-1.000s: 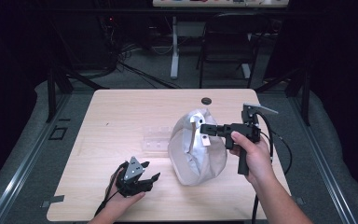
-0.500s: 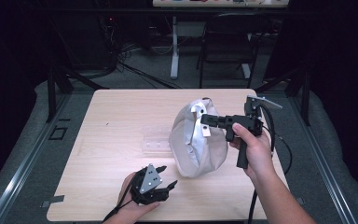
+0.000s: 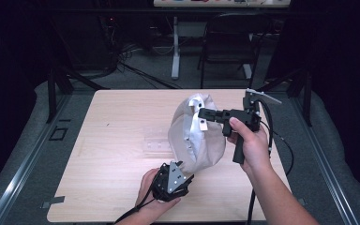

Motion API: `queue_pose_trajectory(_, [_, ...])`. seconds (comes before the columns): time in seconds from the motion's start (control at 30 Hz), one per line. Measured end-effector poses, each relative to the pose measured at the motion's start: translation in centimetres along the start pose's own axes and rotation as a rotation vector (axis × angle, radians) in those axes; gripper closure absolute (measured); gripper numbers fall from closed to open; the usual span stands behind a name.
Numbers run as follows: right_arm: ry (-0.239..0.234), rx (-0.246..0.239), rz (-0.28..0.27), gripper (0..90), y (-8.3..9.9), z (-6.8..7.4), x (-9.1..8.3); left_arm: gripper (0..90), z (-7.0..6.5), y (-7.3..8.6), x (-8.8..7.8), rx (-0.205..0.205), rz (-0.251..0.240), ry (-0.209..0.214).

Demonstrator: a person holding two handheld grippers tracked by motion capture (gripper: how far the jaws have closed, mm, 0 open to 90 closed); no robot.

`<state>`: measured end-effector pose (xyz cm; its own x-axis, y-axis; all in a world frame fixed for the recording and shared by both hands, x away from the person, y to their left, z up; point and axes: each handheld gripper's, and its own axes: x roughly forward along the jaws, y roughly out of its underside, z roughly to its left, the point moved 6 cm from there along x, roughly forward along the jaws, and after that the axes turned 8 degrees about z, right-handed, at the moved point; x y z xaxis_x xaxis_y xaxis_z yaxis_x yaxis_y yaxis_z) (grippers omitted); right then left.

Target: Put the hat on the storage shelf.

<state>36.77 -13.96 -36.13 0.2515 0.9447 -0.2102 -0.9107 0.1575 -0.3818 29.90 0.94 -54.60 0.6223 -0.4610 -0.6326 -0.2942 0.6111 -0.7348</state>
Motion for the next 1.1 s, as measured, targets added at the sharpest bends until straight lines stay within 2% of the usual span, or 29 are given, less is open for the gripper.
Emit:
queue_pose_trajectory(0.07, [0.0, 0.003, -0.006, 82.3, -0.1, 0.1, 0.0, 53.7, 0.4, 0.0, 0.3, -0.017, 0.007, -0.002])
queue_pose_trajectory(0.13, [0.0, 0.0, -0.002, 82.3, -0.1, 0.1, 0.0, 59.7, 0.8, 0.0, 0.3, -0.023, 0.013, -0.017])
queue_pose_trajectory(0.2, [0.001, -0.004, -0.002, 82.3, -0.1, 0.2, -0.1, 66.4, 1.3, 0.1, 0.1, -0.02, 0.013, -0.014])
queue_pose_trajectory(0.4, [-0.002, -0.006, -0.006, 82.3, -0.3, 0.4, -0.1, 74.7, 2.5, 0.1, -0.5, -0.017, -0.011, -0.014])
queue_pose_trajectory(0.53, [0.0, -0.01, -0.002, 82.3, -0.4, 0.4, 0.0, 78.1, 3.0, 0.1, -0.7, -0.009, -0.028, 0.002])
queue_pose_trajectory(0.63, [0.006, -0.009, 0.004, 82.2, -0.5, 0.3, 0.3, 81.1, 3.2, 0.0, -0.6, -0.023, -0.043, 0.036])
queue_pose_trajectory(0.8, [0.024, -0.01, 0.01, 82.2, -0.8, -0.1, 0.6, 82.6, 4.0, -0.3, -0.3, -0.085, -0.073, 0.109])
queue_pose_trajectory(1.0, [0.043, -0.014, 0.016, 82.2, -0.9, -0.5, 0.9, 83.2, 5.2, -0.8, 0.1, -0.164, -0.111, 0.161])
queue_pose_trajectory(1.1, [0.048, -0.022, 0.03, 82.1, -0.9, -0.8, 1.2, 83.4, 5.5, -1.0, 0.4, -0.179, -0.122, 0.18])
